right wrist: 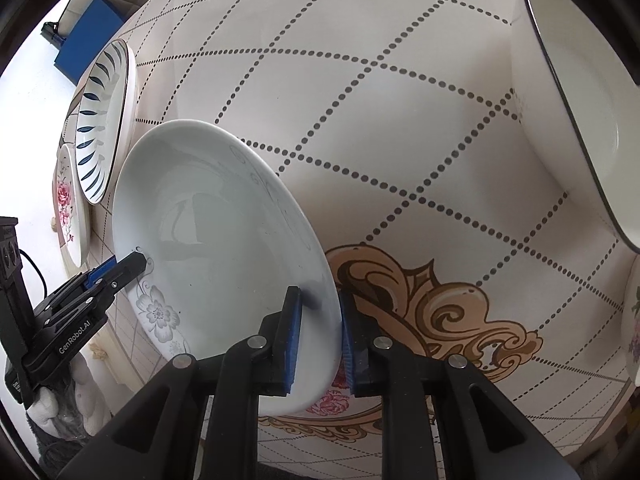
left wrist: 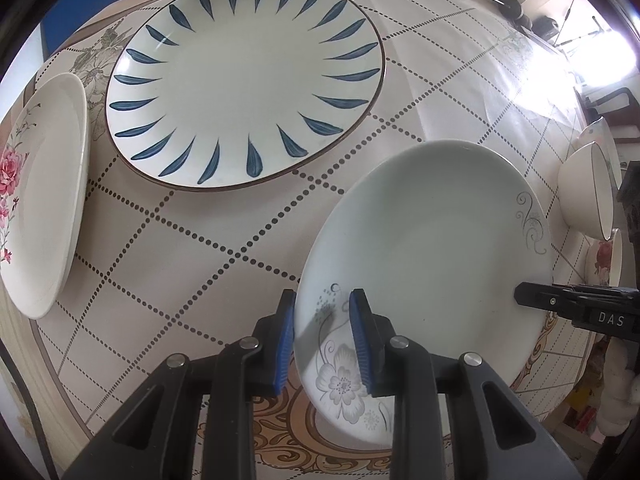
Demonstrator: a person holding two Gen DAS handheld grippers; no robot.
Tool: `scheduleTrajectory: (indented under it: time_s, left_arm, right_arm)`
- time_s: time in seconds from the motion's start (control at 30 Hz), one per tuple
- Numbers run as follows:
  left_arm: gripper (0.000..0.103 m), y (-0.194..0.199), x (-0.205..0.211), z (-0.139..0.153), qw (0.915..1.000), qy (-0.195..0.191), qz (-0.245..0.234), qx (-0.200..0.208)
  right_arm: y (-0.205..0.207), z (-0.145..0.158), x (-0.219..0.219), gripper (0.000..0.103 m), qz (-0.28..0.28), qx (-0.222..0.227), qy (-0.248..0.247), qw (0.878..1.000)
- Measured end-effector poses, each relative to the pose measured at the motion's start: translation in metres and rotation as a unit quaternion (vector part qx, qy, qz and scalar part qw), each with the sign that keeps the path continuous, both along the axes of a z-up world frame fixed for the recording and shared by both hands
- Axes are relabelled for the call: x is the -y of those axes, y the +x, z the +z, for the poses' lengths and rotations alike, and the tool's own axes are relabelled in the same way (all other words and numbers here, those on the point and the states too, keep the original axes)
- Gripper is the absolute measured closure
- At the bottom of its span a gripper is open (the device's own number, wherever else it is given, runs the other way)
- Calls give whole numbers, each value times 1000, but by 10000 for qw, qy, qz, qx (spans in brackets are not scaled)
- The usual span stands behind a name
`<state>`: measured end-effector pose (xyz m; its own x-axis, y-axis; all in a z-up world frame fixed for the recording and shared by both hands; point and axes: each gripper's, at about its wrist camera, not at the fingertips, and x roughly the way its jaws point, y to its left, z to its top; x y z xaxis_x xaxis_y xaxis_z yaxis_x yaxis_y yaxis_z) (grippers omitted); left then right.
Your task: Organize plates and bowls
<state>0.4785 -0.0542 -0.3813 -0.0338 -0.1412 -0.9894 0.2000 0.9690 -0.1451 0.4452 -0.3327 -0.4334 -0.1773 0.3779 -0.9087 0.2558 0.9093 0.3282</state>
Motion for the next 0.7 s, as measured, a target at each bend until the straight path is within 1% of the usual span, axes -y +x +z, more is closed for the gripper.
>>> scheduleTrajectory:
  time_s: [0.03,0.07,0.1,0.13,0.17,0.27,0.37,0.47,0.53,0.57,0.6,0.67,0.7]
  left_arm:
    - [79,3,0,0,10000,15,8,-1]
    - [79,1,-3,3,10000,33,15,8]
    - [79,-3,4,-2,10000,61,18,10]
    - [79,-11,2,0,10000,79,21,6]
    - [79,-23,-6,2,10000,80,32,8]
    - [79,-25,-5,5,9999,96,99,15]
    - [79,-30,-10,-3,9995,202,237,71]
    - [78,-34,-17,10,9984,363,369,234]
    - [78,-36,-25,20,9974,396,556,251]
    - [78,-37,-30,25,9969,354,654,265]
    - [78,-39,-35,32,9962,338,741,301]
    - [77,-44,-44,45,9946,305,899,418]
    - [75,-47,-50,53,9934,273,991,505]
  right_arm:
    - [-3,1,-1,83,16,7,-7,10000]
    - [1,0,-11,83,29,7,-24,10000]
    - [3,-1,-26,83,32,-4,-44,10000]
    - [4,0,-26,82,36,-18,-54,10000]
    - [3,-3,-36,82,34,-30,-81,10000]
    - [3,-4,-45,82,99,-43,-156,9998]
    - [3,-1,-53,82,207,-23,-247,9995]
    - [3,9,-57,81,393,68,-385,9985]
    - [3,16,-62,76,492,122,-477,9976]
    - [3,20,-64,69,552,162,-507,9971]
    - [3,25,-67,58,628,218,-556,9962]
    - [1,37,-72,50,793,390,-705,9936]
    - [1,44,-76,47,871,490,-772,9920]
